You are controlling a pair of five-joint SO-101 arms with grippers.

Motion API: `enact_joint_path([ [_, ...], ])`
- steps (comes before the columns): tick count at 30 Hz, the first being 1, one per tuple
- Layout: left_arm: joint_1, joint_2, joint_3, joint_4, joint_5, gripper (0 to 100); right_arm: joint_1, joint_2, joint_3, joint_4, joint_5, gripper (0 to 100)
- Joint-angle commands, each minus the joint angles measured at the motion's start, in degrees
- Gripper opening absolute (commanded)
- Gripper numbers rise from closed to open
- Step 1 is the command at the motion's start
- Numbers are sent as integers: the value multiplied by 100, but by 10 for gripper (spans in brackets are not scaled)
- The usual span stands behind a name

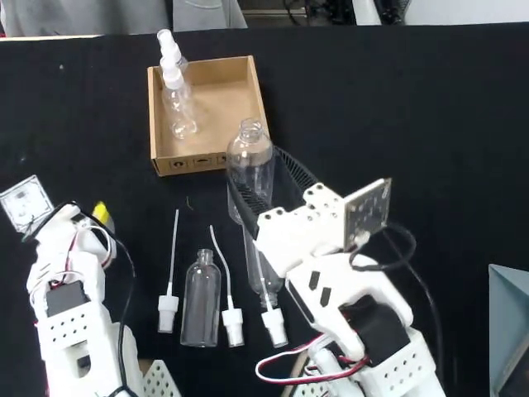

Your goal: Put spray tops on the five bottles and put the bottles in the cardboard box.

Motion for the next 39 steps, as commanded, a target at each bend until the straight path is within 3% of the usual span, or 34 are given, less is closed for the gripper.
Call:
enact_joint_path([
  [1, 347, -105, -497, 607, -44, 204, 132, -321, 242, -404, 158, 53],
  [5, 602, -105, -567, 782, -422, 205, 193, -374, 488, -677, 132, 53],
  [8, 760, -105, -567, 835, -448, 273, 448, -356, 646, -870, 114, 53],
  [11, 1015, -105, -743, 1292, -457, 337, 703, -365, 813, -1090, 114, 53],
  [19, 1675, -53, -1420, 2541, -615, 332, 1002, -365, 1165, -1495, 114, 53],
  [35, 1921, 0, -1165, 2567, -1073, 331, 1002, -365, 1235, -1495, 149, 53],
  [39, 1921, 571, -1332, 2532, -1081, 331, 1002, -365, 1235, -1495, 149, 53],
])
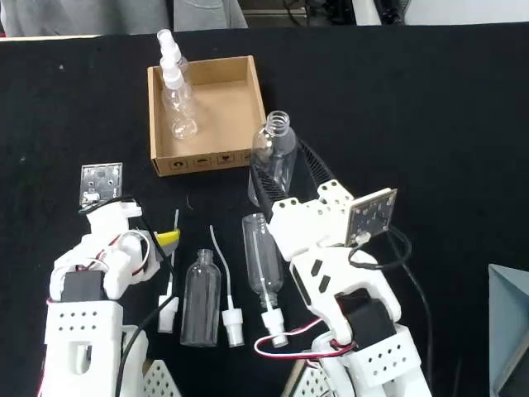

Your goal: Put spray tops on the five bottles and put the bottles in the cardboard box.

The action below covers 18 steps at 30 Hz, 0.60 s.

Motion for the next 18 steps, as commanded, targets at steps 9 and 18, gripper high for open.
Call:
enact_joint_path([
  [9, 31, 2558, -1147, -211, -62, 331, 176, -127, -40, -149, 53, 53],
  [18, -549, 3719, -1622, -563, 0, 331, 176, -127, -40, -149, 53, 56],
])
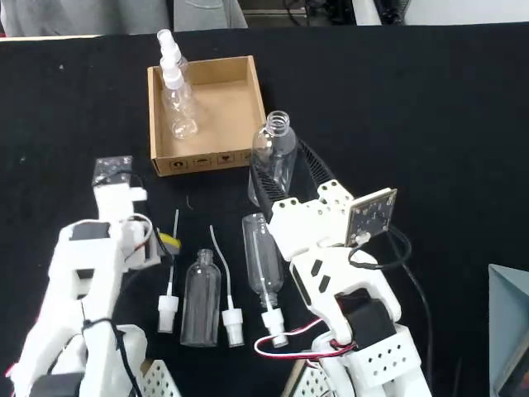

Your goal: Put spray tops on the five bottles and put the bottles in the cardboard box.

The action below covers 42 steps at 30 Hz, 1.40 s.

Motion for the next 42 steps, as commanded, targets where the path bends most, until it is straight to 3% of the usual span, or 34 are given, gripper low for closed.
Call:
enact_joint_path([
  [1, -470, 404, -629, -88, 9, 331, 176, -127, -40, -149, 53, 56],
  [19, -1956, 1468, -1719, 580, -53, 331, 176, -136, -40, -149, 53, 57],
  [26, -2571, 1468, -1710, 1020, -607, 331, 185, -171, -40, -149, 53, 57],
  [38, -3785, 1468, -1719, 1055, -1196, 331, 431, -171, -57, -149, 53, 57],
  [42, -3890, 1459, -2220, 1934, -1723, 331, 413, -171, -48, -149, 53, 57],
])
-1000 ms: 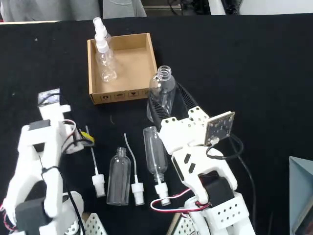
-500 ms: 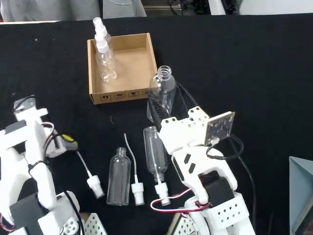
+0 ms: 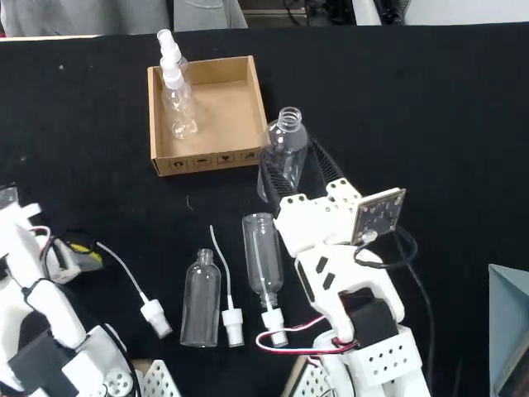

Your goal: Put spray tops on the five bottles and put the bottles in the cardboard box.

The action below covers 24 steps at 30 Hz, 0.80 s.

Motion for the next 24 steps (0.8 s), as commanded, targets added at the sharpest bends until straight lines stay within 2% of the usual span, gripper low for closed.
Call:
enact_joint_path([
  [1, -136, -88, -927, 932, -527, 331, 132, -154, -48, -149, 53, 57],
  [5, -145, -88, -1481, 1582, -633, 331, 132, -154, -48, -149, 53, 57],
  [11, -31, -88, -1903, 2101, -659, 331, 132, -154, -48, -149, 53, 57],
  [18, 716, -88, -1895, 2426, -809, 331, 123, -154, -48, -149, 53, 57],
  [24, 1376, -44, -1895, 2382, -378, 331, 123, -154, -40, -149, 53, 57],
])
